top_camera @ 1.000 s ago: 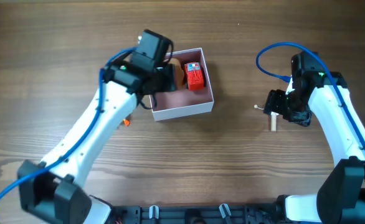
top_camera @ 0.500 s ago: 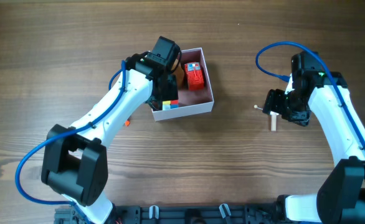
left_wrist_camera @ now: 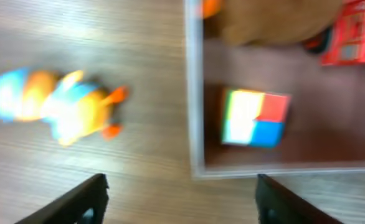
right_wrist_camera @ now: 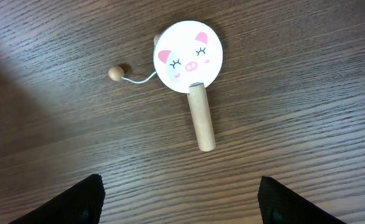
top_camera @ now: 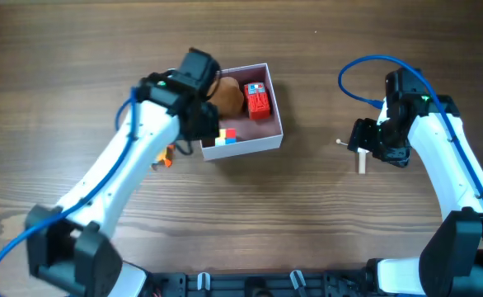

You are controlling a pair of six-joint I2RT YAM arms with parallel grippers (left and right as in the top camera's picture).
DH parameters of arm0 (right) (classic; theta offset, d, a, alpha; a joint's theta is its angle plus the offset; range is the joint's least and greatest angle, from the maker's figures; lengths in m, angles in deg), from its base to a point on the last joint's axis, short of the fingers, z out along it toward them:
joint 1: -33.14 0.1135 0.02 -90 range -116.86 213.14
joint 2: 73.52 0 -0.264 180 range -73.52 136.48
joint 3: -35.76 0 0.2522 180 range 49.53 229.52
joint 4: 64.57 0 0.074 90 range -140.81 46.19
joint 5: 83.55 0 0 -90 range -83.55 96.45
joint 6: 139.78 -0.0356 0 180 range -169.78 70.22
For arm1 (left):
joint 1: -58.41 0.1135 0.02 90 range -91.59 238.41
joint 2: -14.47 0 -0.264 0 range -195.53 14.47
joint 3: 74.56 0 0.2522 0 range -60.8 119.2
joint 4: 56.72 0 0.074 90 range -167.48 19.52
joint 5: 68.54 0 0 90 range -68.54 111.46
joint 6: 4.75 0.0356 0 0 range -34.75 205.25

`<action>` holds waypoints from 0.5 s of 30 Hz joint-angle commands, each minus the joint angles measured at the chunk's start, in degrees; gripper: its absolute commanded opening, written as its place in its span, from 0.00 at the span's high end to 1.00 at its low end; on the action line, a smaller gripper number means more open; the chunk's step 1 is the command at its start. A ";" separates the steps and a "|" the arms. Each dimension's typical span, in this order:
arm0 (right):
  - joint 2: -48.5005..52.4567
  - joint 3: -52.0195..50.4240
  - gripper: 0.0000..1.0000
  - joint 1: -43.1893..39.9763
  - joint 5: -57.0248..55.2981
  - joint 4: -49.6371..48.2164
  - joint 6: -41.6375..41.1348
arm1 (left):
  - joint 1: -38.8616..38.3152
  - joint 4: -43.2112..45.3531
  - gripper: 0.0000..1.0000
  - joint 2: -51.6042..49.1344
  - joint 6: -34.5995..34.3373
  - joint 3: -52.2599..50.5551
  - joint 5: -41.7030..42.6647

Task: Pack container
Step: 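Place the colour cube into the box with the left gripper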

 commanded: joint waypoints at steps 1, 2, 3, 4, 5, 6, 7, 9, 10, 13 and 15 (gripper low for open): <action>0.20 -0.35 0.21 0.07 0.90 0.17 1.11 | 5.46 -5.05 0.20 3.41 -0.11 0.74 -5.57; 0.20 -0.35 0.21 0.07 0.92 0.22 1.11 | 6.91 -5.38 0.20 3.15 -0.09 0.24 -5.57; 0.20 -0.35 0.21 0.07 0.92 0.22 1.11 | 8.41 -4.85 0.20 2.89 -0.02 -0.66 -5.66; 0.20 -0.35 0.21 0.07 0.92 0.22 1.11 | 9.62 -3.72 0.20 2.64 1.16 -1.66 -5.60; 0.20 -0.35 0.21 0.07 0.92 0.22 1.14 | 10.73 -2.40 0.19 2.60 1.88 -2.91 -5.60; 0.20 -0.35 0.21 0.07 0.90 0.20 1.14 | 11.63 -1.25 0.18 2.60 1.84 -4.09 -5.18; 0.20 -0.35 0.21 0.07 0.92 0.20 1.18 | 12.96 0.61 0.18 2.60 1.75 -6.19 -4.15; 0.20 -0.35 0.21 0.07 0.94 0.28 1.16 | 15.13 4.63 0.18 2.58 -6.25 -10.62 -4.13; 0.20 -0.35 0.21 0.07 0.92 0.35 1.14 | 16.02 6.19 0.17 2.58 -10.05 -12.46 -4.13; 0.20 -0.35 0.21 0.07 0.94 0.44 1.11 | 18.18 10.54 0.16 2.58 -14.97 -17.09 -2.01; 0.20 -0.35 0.21 0.07 0.94 0.52 1.05 | 19.12 13.53 0.20 2.58 -10.99 -19.10 0.28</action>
